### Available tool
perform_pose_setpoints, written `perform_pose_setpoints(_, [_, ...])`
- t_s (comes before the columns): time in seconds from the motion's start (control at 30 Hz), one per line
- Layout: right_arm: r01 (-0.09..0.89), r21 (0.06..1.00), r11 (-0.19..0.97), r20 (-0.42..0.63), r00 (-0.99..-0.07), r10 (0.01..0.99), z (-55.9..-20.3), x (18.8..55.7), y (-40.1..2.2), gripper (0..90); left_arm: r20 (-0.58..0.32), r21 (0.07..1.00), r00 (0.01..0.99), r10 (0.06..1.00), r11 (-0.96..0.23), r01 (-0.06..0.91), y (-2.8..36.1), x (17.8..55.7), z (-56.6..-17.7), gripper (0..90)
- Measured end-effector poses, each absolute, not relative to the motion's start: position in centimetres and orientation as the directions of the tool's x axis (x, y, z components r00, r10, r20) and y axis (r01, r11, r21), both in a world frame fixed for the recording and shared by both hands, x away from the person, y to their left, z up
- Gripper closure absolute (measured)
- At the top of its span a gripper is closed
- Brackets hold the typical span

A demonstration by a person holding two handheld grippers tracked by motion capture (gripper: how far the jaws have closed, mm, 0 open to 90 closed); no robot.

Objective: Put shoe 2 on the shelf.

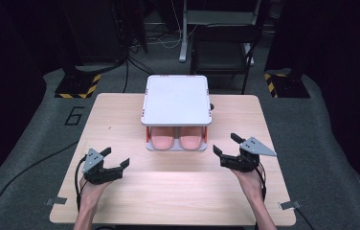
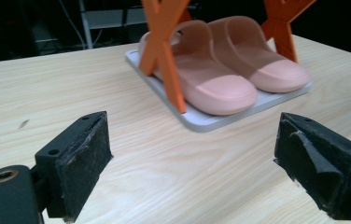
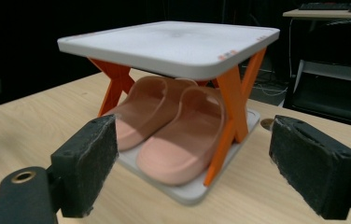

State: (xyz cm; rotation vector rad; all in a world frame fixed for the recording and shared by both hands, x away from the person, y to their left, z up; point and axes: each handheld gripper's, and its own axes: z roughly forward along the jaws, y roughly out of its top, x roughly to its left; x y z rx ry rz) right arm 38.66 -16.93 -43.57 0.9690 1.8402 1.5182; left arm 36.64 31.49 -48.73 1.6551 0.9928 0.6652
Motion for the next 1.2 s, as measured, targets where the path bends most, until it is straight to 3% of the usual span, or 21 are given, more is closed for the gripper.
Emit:
perform_pose_setpoints(0.5, [0.154,0.988,0.026,0.042,-0.421,0.906,-48.9,35.3,-21.9,15.5,-0.059,0.963,0.406,0.912,-0.055,0.264,34.4,35.5,-49.4,13.6])
perform_pose_setpoints(1.2, [0.196,0.979,0.052,0.037,-0.423,0.905,-49.9,35.5,-21.8,15.7,-0.105,0.951,0.356,0.929,-0.012,0.310,34.2,36.0,-50.0,15.3])
